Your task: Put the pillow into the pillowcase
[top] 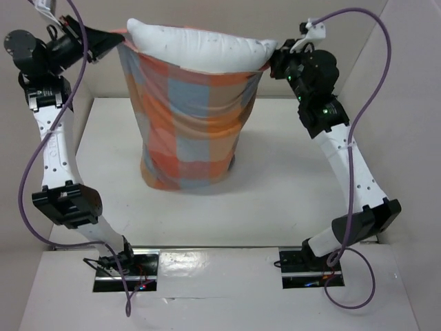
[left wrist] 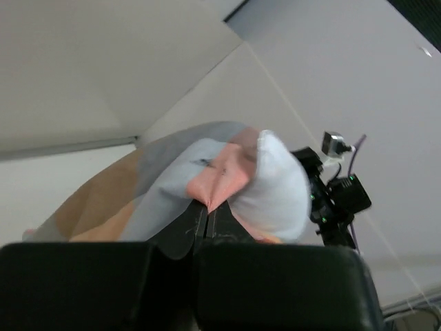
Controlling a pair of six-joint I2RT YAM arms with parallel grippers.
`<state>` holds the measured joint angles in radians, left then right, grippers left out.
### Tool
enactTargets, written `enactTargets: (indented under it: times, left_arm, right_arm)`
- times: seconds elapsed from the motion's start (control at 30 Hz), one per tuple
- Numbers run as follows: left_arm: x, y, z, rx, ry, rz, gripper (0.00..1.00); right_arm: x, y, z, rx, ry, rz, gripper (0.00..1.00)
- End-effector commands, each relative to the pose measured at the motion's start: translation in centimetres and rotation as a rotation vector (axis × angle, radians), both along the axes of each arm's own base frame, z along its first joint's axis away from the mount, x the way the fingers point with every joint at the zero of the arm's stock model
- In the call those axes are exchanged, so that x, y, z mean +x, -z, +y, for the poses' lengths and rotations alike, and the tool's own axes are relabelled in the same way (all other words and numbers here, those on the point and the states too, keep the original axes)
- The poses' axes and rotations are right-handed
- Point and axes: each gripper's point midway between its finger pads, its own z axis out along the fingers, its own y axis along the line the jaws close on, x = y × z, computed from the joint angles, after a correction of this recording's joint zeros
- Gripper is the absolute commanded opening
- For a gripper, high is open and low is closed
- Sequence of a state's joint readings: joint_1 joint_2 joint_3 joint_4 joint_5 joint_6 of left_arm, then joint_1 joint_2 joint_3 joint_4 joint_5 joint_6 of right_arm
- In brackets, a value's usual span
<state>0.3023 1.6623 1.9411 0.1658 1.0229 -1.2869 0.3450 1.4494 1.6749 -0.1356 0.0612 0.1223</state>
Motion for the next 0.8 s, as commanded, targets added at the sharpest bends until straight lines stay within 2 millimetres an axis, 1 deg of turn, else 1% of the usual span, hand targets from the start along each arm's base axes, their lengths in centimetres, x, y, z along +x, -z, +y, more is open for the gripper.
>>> enactTargets:
  times: [0.0, 0.03, 0.07, 0.1, 0.13, 0.17, 0.2, 0.23, 0.27, 0.3, 0.33, 0.37, 0.4, 0.43, 0.47, 0.5, 0.53, 0.57, 0.6, 0.63, 0.67, 0.7, 0.73, 0.77]
  left_arm:
    - [-3.5, -9.5, 0.1, 0.048, -0.051, -0.335, 0.00]
    - [-3.7, -10.5, 0.5, 0.042, -0.052, -0.360, 0.00]
    - [-4.0, -11.4, 1.1, 0.038, -0.060, -0.388, 0.00]
    - [-6.2, -14.1, 0.8, 0.055, -0.064, -0.490, 0.00]
    - [-6.0, -14.9, 1.7, 0.014, -0.076, -0.484, 0.00]
    - [-6.9, -16.0, 3.2, 0.012, -0.117, -0.513, 0.00]
    - [-8.3, -17.2, 3.7, 0.007, -0.132, -0.550, 0.00]
    - [-10.2, -18.2, 3.9, -0.011, -0.125, -0.588, 0.00]
    - [-12.8, -19.4, 3.4, 0.002, -0.137, -0.639, 0.00]
    - [-14.2, -20.0, 4.2, 0.015, -0.182, -0.663, 0.00]
    - [-14.3, -19.8, 4.5, 0.027, -0.210, -0.660, 0.00]
    - [-15.1, -19.6, 3.7, 0.061, -0.213, -0.662, 0.00]
    - [-17.8, -20.1, 1.7, 0.107, -0.214, -0.699, 0.00]
    - [-18.6, -19.8, 1.0, 0.130, -0.214, -0.702, 0.00]
    - [-17.8, -18.1, 1.3, 0.140, -0.202, -0.665, 0.00]
    - [-18.3, -17.5, 0.5, 0.139, -0.177, -0.653, 0.00]
    - [-20.3, -17.4, -1.3, 0.156, -0.150, -0.670, 0.00]
    - [-19.8, -15.5, -2.1, 0.146, -0.088, -0.621, 0.00]
    - [-20.1, -14.6, -2.4, 0.161, -0.076, -0.606, 0.00]
    - [-20.9, -13.8, -3.8, 0.159, -0.014, -0.599, 0.00]
    - [-21.7, -12.0, -4.6, 0.140, 0.041, -0.547, 0.00]
    - [-22.6, -11.2, -5.3, 0.155, 0.078, -0.566, 0.00]
    - [-23.9, -10.6, -6.9, 0.169, 0.159, -0.597, 0.00]
    - [-23.7, -9.8, -7.5, 0.173, 0.203, -0.581, 0.00]
  right_arm:
    - [1.6, -6.5, -2.1, 0.093, 0.039, -0.134, 0.00]
    - [1.3, -9.8, -2.9, 0.136, 0.048, -0.207, 0.00]
    - [1.1, -12.1, -2.9, 0.175, 0.028, -0.290, 0.00]
    - [1.0, -13.5, -3.2, 0.207, 0.015, -0.335, 0.00]
    - [-0.1, -16.3, -4.4, 0.264, 0.010, -0.404, 0.00]
    - [-0.7, -18.1, -4.9, 0.291, -0.001, -0.457, 0.00]
    - [-1.5, -19.5, -5.6, 0.311, 0.003, -0.488, 0.00]
    - [-2.4, -20.9, -6.1, 0.327, 0.004, -0.527, 0.00]
    - [-3.7, -22.1, -6.8, 0.332, 0.008, -0.566, 0.00]
    - [-6.1, -23.8, -7.2, 0.343, 0.001, -0.628, 0.00]
    - [-6.6, -23.6, -7.1, 0.330, -0.003, -0.627, 0.00]
    - [-6.0, -22.3, -7.0, 0.324, 0.001, -0.593, 0.00]
    - [-6.8, -21.7, -6.9, 0.307, -0.008, -0.578, 0.00]
    - [-6.4, -20.4, -6.6, 0.295, -0.019, -0.547, 0.00]
    - [-4.1, -16.0, -5.9, 0.259, -0.024, -0.438, 0.00]
    - [-3.8, -13.4, -5.5, 0.242, -0.033, -0.366, 0.00]
    - [-3.2, -10.7, -5.1, 0.236, -0.045, -0.299, 0.00]
    - [-2.4, -4.8, -4.3, 0.234, -0.068, -0.163, 0.00]
    - [-1.5, -0.7, -3.7, 0.226, -0.087, -0.073, 0.00]
    - [-2.8, 0.8, -3.7, 0.231, -0.096, -0.047, 0.00]
    - [-3.1, 3.5, -3.8, 0.254, -0.081, 0.019, 0.00]
    - [-3.2, 8.6, -4.5, 0.258, -0.048, 0.118, 0.00]
    - [-4.4, 9.7, -5.4, 0.270, -0.014, 0.150, 0.00]
    - [-4.7, 11.0, -6.5, 0.279, 0.028, 0.181, 0.00]
